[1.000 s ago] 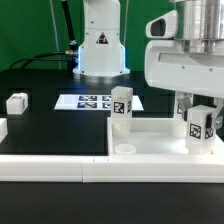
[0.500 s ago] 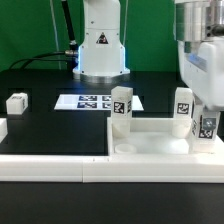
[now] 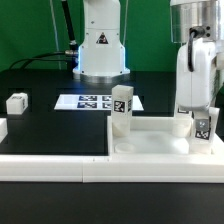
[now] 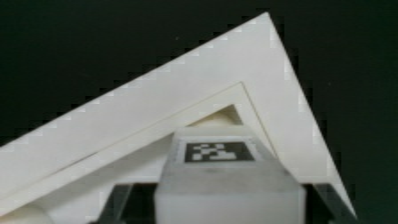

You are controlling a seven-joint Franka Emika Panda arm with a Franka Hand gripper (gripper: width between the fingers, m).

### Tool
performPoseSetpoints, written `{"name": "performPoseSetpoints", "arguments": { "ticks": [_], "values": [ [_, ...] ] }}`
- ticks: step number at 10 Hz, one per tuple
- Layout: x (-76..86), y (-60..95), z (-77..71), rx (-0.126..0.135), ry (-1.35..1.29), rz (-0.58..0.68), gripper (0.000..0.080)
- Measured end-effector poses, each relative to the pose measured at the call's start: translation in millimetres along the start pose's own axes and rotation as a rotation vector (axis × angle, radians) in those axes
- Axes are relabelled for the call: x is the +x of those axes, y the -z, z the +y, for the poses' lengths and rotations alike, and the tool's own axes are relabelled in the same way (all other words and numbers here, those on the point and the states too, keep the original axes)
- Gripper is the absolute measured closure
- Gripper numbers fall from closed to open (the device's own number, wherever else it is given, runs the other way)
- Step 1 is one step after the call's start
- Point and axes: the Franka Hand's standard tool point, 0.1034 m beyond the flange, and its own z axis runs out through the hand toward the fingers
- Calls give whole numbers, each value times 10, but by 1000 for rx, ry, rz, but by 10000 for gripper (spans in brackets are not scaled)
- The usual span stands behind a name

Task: Assemble square table

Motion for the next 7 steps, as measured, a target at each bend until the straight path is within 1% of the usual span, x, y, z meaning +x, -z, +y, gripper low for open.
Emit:
{"name": "performPoseSetpoints", "arguments": {
  "ticks": [3,4,5,6,7],
  "values": [
    [6,-1,7,3,23,0,509],
    [7,-1,6,3,84,0,429],
    [16,13,-7,4,254,3,291],
    [-3,18,-2,7,386,2,291],
    [-34,13,19,11,530,2,180]
  ]
}}
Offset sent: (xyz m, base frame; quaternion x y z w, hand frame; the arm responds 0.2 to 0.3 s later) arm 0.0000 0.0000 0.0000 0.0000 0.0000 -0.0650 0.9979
